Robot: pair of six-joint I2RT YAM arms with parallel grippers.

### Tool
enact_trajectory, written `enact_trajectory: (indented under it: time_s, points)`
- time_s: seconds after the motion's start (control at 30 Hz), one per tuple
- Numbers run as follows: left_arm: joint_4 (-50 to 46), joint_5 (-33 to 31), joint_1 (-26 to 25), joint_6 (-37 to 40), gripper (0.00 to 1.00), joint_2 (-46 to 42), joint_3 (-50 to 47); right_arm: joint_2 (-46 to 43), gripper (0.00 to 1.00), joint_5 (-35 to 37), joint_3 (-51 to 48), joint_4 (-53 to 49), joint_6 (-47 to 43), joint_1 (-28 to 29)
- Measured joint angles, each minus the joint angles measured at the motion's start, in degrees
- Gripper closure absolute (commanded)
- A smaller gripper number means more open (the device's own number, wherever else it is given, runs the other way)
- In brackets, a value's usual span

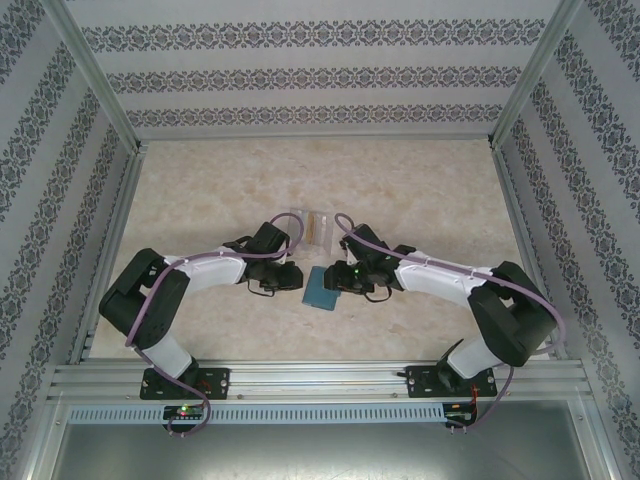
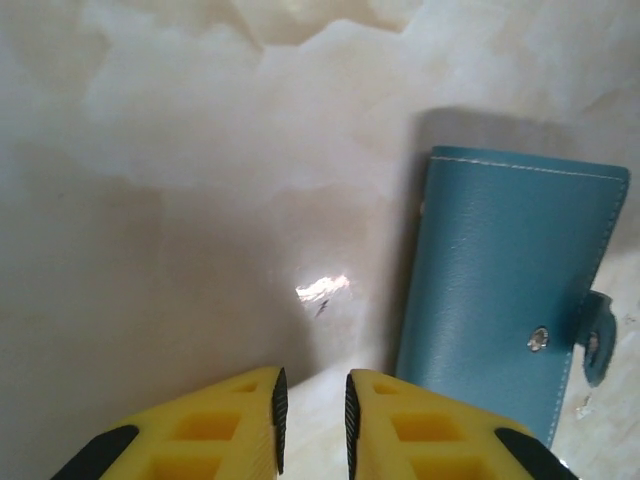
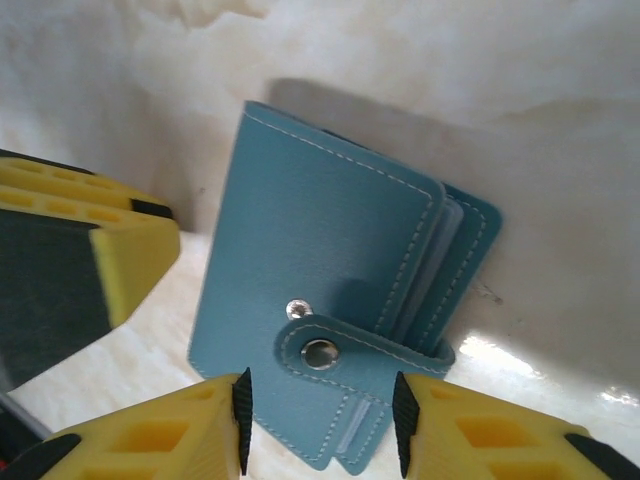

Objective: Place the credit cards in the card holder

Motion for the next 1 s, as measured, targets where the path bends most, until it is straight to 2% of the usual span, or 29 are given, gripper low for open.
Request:
enact_trajectory:
  time_s: [0.27,0.43,0.67,1.0]
  points:
    - [4.9,3.7,0.0,-0.3,0.75,0.1,-2.0,3.7,0.57,6.5,7.2,-6.3,0.3,4.3]
    - [7.8,5.7,0.0,-1.3,0.79,1.3,-2.9,6.3,0.63,9.7,10.6,-9.0,1.0,6.5]
    - [11.1,6.7,0.1,-2.7,0.81,1.3,-4.5,8.2,0.66,12.9,12.1,-12.7,1.1,7.5]
    - [14.4,10.5,0.0,-4.3,0.83,1.7,-5.7,8.3,0.88,16.4,13.6,-15.8,1.2,8.3]
